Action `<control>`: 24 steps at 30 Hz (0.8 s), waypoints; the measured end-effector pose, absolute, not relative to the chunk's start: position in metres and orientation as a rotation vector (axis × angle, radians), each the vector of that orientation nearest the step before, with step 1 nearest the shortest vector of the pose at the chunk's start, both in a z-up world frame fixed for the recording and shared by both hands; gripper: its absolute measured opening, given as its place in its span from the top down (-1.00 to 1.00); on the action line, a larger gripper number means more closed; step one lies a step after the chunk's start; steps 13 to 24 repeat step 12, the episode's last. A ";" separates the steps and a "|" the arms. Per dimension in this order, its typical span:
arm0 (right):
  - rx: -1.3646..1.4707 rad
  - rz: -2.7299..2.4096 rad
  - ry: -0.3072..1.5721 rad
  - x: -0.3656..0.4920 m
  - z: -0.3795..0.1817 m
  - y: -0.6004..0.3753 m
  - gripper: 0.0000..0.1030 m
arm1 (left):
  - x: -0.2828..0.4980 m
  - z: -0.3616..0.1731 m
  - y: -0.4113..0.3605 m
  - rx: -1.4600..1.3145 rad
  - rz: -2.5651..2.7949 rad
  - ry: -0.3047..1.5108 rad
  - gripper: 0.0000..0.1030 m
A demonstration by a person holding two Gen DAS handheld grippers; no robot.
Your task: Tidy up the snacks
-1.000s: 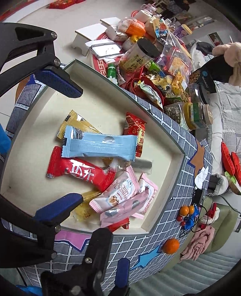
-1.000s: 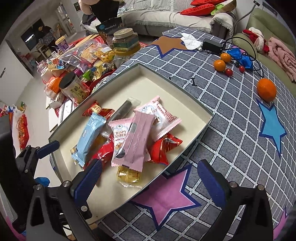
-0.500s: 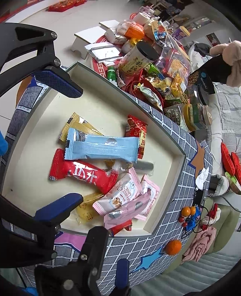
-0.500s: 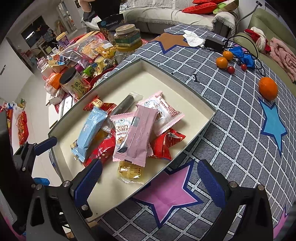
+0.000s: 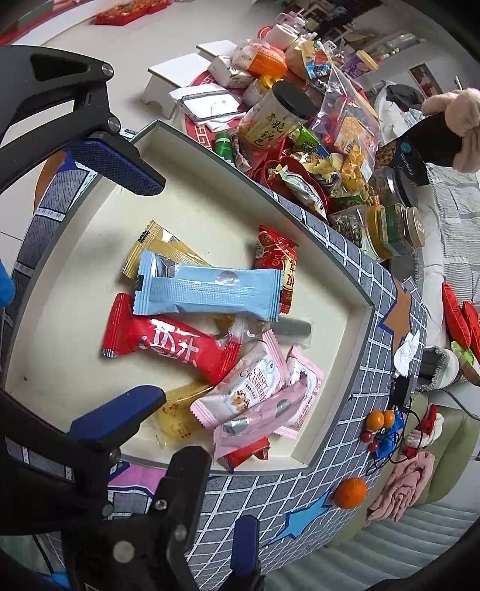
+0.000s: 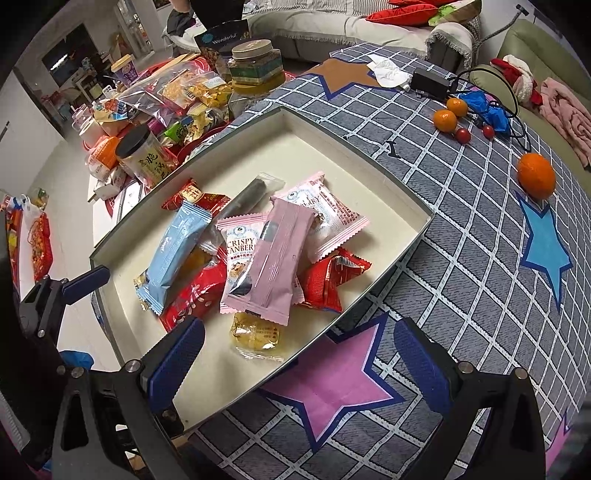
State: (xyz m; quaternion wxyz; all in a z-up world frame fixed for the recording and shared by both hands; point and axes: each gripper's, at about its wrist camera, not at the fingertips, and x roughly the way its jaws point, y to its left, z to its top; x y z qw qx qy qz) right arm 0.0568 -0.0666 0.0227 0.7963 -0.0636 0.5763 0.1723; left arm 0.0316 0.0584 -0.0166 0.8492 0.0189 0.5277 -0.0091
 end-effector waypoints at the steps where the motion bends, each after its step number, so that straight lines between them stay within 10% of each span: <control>1: -0.140 0.370 1.237 0.056 0.023 -0.066 -1.00 | 0.031 -0.016 0.058 0.038 -0.019 1.112 -0.99; 24: -0.152 0.365 1.233 0.054 0.024 -0.067 -1.00 | 0.026 -0.012 0.055 0.047 -0.036 1.085 -0.99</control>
